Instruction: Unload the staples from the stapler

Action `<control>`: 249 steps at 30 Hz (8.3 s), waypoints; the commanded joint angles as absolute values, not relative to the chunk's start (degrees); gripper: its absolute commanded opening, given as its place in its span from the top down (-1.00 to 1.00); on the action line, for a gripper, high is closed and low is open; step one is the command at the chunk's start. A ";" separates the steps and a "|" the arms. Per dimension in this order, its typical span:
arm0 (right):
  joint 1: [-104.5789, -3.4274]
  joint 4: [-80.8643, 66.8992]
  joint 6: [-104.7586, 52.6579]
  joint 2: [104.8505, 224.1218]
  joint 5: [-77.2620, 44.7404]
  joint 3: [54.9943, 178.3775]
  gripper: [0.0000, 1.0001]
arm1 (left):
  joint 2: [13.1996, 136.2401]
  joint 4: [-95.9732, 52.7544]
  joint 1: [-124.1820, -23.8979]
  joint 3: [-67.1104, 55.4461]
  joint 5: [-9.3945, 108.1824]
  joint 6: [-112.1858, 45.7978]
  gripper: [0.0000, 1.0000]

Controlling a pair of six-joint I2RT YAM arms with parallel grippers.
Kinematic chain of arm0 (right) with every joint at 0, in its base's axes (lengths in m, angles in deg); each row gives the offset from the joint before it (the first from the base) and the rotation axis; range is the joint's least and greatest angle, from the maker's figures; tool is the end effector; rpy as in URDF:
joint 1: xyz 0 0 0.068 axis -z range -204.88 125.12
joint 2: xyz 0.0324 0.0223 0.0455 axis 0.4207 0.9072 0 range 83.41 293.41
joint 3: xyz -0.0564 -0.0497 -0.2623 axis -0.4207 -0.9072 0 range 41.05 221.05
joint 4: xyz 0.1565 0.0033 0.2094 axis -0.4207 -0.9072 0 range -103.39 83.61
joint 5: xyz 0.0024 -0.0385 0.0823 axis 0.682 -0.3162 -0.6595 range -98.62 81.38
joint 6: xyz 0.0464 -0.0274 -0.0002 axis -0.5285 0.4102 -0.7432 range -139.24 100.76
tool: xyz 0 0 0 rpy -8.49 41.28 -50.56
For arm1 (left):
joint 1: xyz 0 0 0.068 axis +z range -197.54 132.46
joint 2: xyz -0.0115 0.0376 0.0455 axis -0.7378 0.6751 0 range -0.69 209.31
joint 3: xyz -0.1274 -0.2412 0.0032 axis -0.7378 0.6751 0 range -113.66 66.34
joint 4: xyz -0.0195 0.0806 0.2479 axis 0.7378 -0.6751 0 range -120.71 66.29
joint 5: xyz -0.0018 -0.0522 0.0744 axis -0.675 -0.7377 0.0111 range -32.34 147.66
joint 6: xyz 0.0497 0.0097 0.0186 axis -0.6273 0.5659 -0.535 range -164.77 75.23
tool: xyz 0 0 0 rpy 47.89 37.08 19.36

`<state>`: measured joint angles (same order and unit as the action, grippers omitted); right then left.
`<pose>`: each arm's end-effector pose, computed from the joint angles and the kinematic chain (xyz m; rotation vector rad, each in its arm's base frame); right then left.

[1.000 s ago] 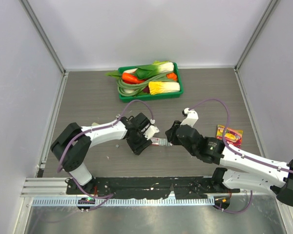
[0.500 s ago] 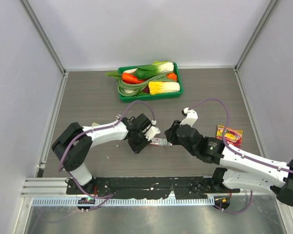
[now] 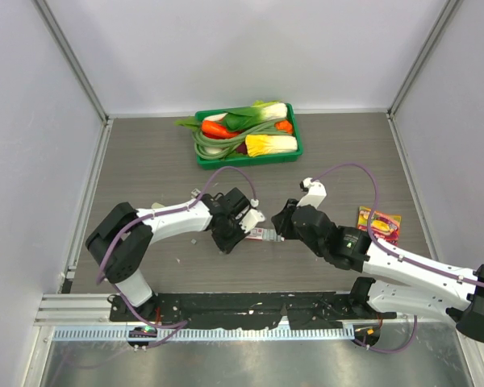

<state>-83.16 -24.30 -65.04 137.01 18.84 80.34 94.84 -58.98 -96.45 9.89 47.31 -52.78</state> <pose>0.1217 0.1656 0.2673 0.0532 2.1191 0.5982 0.1942 -0.2325 0.1635 1.4251 2.5531 -0.3883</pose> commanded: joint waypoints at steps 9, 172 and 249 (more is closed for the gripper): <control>-81.57 -14.67 -62.74 135.35 11.79 80.69 0.33 | 87.30 -68.19 -80.96 -11.08 21.26 -43.24 0.84; -82.27 -35.92 -75.93 173.49 23.20 92.47 0.63 | 73.32 -65.29 -77.07 0.24 34.28 -41.70 -0.01; -78.05 -32.31 -72.32 167.34 16.60 87.19 0.99 | 72.44 -65.81 -77.07 1.03 33.49 -42.84 0.00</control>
<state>-78.70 -33.35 -73.17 168.11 14.34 85.50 74.53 -66.76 -76.84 0.76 34.50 -42.25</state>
